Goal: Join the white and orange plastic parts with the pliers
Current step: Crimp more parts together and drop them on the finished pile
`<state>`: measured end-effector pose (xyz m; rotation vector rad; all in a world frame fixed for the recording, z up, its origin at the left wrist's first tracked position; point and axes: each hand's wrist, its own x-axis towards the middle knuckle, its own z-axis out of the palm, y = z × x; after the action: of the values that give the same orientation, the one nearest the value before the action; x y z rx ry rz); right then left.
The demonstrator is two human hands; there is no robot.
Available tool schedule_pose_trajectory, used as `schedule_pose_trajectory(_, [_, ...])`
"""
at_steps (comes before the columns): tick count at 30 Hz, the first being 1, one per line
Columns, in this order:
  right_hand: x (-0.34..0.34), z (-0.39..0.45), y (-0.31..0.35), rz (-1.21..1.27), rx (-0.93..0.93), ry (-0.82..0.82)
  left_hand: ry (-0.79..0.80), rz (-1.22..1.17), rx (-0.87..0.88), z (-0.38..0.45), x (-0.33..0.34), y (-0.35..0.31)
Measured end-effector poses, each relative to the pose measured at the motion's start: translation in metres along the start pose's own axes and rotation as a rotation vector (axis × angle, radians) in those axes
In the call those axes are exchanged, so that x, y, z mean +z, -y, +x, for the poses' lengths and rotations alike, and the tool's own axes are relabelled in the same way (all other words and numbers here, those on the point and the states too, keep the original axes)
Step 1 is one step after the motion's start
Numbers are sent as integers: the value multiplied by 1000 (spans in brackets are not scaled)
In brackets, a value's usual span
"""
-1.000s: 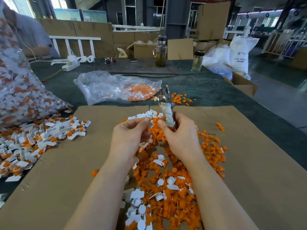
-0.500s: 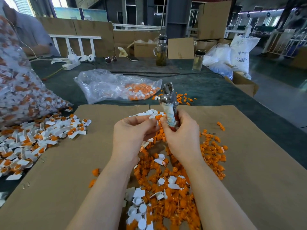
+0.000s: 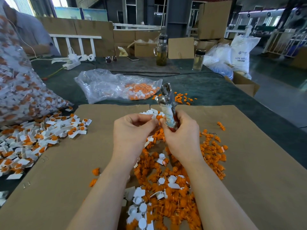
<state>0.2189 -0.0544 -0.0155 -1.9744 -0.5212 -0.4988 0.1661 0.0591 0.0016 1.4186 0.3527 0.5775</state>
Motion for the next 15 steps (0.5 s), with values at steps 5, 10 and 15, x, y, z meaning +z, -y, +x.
schedule_pose_trajectory(5, [-1,0,1,-3,4,-3,-10,142,67,2,0,2])
schedule_pose_trajectory(10, [0,1,2,16,4,-12,-31,150,79,1,0,2])
schedule_pose_trajectory(15, [0,3,1,31,46,64,-68,155,71,1,3,3])
